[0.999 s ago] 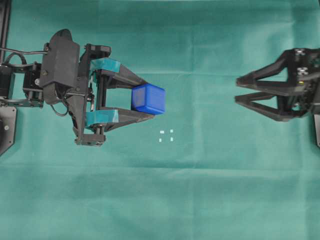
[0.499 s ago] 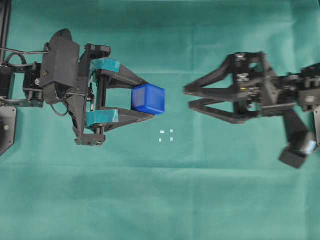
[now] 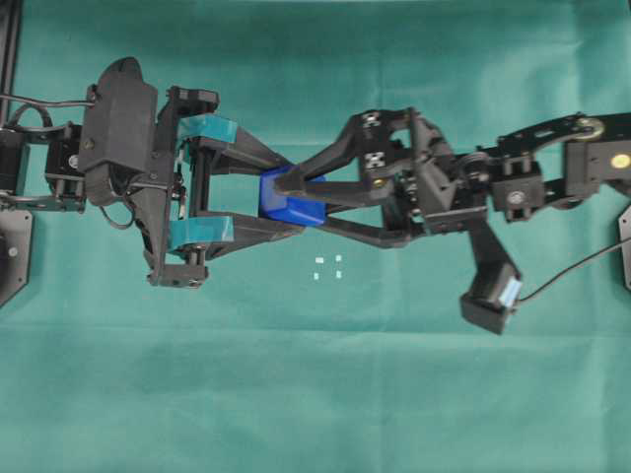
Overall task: Handover the blue block to the right arm after grasping it with the left arm, then place it in the designated position.
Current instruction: 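Reach the right gripper to the cube and close on it, then open the left gripper and pull the cube away with the right gripper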
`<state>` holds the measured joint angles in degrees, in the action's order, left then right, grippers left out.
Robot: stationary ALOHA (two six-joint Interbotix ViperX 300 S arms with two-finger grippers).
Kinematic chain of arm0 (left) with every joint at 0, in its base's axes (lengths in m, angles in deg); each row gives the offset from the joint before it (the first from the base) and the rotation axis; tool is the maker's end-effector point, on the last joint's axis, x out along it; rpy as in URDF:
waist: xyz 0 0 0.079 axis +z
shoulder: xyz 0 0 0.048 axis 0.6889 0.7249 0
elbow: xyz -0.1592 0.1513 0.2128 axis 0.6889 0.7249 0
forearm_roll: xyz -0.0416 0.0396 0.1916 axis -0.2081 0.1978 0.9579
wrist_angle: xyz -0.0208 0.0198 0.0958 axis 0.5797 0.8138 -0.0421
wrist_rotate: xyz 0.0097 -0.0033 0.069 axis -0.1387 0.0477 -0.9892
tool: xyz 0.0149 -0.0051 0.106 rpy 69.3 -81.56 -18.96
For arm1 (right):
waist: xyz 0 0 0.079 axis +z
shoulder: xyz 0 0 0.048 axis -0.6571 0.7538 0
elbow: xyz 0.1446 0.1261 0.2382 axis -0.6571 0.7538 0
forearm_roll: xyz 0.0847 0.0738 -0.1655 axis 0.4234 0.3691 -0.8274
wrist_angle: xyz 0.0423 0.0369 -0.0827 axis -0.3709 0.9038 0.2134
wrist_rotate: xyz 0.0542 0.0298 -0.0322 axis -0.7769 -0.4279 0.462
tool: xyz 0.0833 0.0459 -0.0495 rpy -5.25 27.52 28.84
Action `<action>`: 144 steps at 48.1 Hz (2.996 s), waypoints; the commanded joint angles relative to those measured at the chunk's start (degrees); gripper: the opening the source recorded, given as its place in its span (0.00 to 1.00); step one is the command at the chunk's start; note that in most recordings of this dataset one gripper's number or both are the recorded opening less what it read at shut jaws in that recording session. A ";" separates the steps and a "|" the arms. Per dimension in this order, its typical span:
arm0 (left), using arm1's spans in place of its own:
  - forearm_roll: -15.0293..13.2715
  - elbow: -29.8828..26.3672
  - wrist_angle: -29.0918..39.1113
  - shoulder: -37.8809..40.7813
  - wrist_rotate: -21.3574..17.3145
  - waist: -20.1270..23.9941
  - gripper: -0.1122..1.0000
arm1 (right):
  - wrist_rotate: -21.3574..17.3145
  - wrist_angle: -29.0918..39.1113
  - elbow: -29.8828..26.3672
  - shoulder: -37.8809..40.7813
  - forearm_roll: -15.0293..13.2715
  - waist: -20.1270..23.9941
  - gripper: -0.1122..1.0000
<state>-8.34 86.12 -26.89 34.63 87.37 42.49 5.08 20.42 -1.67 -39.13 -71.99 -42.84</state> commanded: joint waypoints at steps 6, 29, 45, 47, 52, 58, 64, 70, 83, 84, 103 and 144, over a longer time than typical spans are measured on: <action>-0.09 -0.70 -0.26 -0.79 0.00 -0.09 0.52 | -0.18 -0.97 -3.78 1.32 -0.26 -0.09 0.92; -0.09 -0.97 1.32 -0.70 0.00 -0.09 0.52 | -0.53 0.53 -3.25 0.79 -0.26 0.44 0.60; -0.09 -1.05 1.41 -0.62 0.00 -0.09 0.52 | -0.79 2.55 -3.16 0.79 -0.26 0.44 0.60; -0.09 -1.05 1.41 -0.70 0.00 -0.09 0.52 | -0.79 2.90 -3.16 0.79 -0.26 0.44 0.60; -0.09 -1.05 1.41 -0.70 0.00 -0.09 0.52 | -0.79 2.99 -3.16 0.79 -0.18 0.44 0.60; -0.09 -1.05 2.02 -0.79 0.09 -0.09 0.52 | -0.79 2.99 -3.16 0.79 -0.26 0.44 0.60; -0.09 -1.05 2.29 -0.79 0.09 -0.09 0.53 | -0.79 2.99 -3.16 0.79 -0.18 0.35 0.60; -0.09 -0.97 2.20 -0.88 0.09 -0.18 0.73 | -0.79 3.08 -3.16 0.79 -0.26 0.44 0.60; -0.09 -0.88 2.11 -1.05 0.09 -0.09 1.00 | -0.79 3.08 -3.16 0.70 -0.18 0.44 0.60; -0.09 -0.88 2.11 -1.14 0.09 -0.09 1.00 | -0.79 3.08 -3.16 0.70 -0.18 0.44 0.60; -0.09 1.32 2.46 -5.01 0.09 -0.09 1.00 | -1.05 4.31 0.53 -2.81 0.18 0.35 0.60; -0.09 3.43 3.69 -7.91 0.09 -0.09 1.00 | -3.69 6.42 8.17 -11.43 5.10 1.32 0.60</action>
<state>-8.43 90.69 -23.02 26.89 87.55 42.40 2.88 27.02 7.29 -49.68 -69.35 -41.87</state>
